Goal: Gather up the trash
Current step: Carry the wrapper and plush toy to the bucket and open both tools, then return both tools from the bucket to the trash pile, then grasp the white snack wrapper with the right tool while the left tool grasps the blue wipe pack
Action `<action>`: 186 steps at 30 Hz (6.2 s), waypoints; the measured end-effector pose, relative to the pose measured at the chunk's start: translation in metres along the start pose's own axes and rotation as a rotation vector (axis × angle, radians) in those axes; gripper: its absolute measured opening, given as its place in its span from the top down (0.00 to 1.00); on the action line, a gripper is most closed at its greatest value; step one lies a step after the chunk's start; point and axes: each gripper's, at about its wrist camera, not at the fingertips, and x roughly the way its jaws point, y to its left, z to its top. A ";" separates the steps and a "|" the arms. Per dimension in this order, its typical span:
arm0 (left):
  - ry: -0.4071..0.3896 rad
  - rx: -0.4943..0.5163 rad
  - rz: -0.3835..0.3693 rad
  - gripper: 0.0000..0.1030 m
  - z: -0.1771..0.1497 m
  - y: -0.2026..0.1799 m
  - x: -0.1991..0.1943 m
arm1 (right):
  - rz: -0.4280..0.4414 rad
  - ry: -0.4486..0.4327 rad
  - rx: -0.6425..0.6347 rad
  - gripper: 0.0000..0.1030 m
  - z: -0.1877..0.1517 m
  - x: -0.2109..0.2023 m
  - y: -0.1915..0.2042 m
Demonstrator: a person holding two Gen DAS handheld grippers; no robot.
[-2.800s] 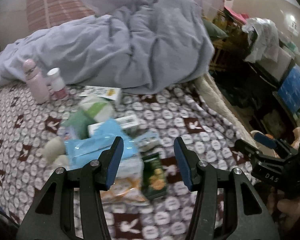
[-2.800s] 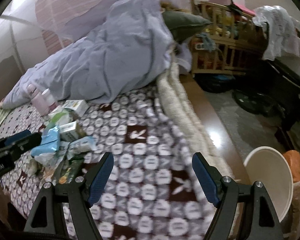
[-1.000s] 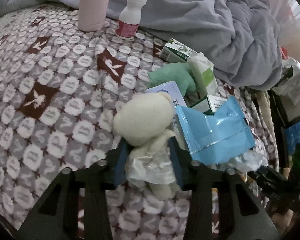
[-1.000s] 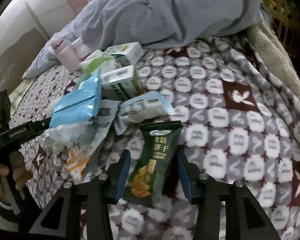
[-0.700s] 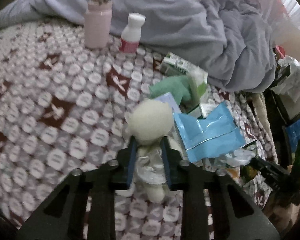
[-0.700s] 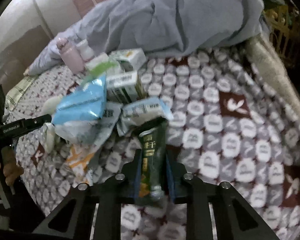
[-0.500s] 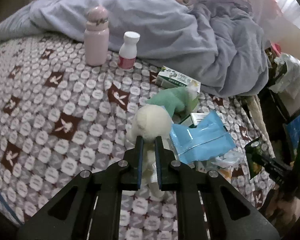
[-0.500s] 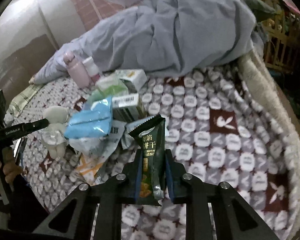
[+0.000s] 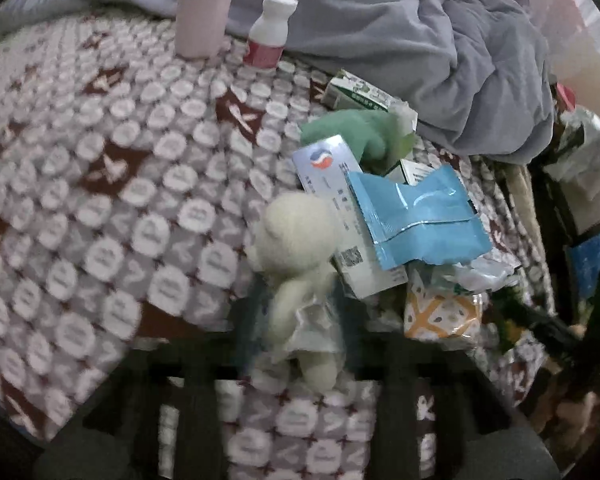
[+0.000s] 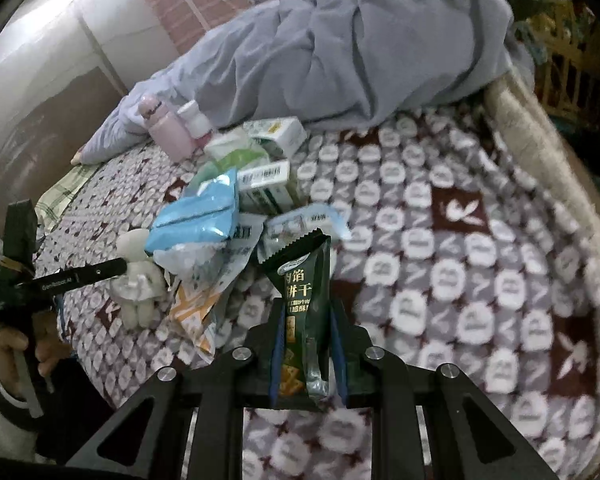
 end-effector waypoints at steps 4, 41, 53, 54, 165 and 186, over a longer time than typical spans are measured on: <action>0.005 -0.029 -0.028 0.39 -0.005 -0.004 0.010 | -0.031 0.042 -0.004 0.81 -0.004 0.013 0.001; -0.106 0.410 -0.129 0.76 0.001 -0.229 -0.012 | -0.122 -0.229 0.100 0.81 0.001 -0.105 -0.079; -0.069 0.561 -0.168 0.76 -0.025 -0.325 0.018 | -0.265 -0.280 0.197 0.81 -0.024 -0.160 -0.148; -0.067 0.575 -0.173 0.76 -0.029 -0.334 0.020 | -0.272 -0.284 0.207 0.81 -0.026 -0.164 -0.154; -0.057 0.054 0.199 0.44 0.053 -0.028 0.011 | -0.081 0.091 0.025 0.44 0.081 0.094 -0.003; -0.046 0.090 0.036 0.44 0.070 -0.063 0.022 | -0.089 0.052 0.074 0.44 0.039 0.010 -0.046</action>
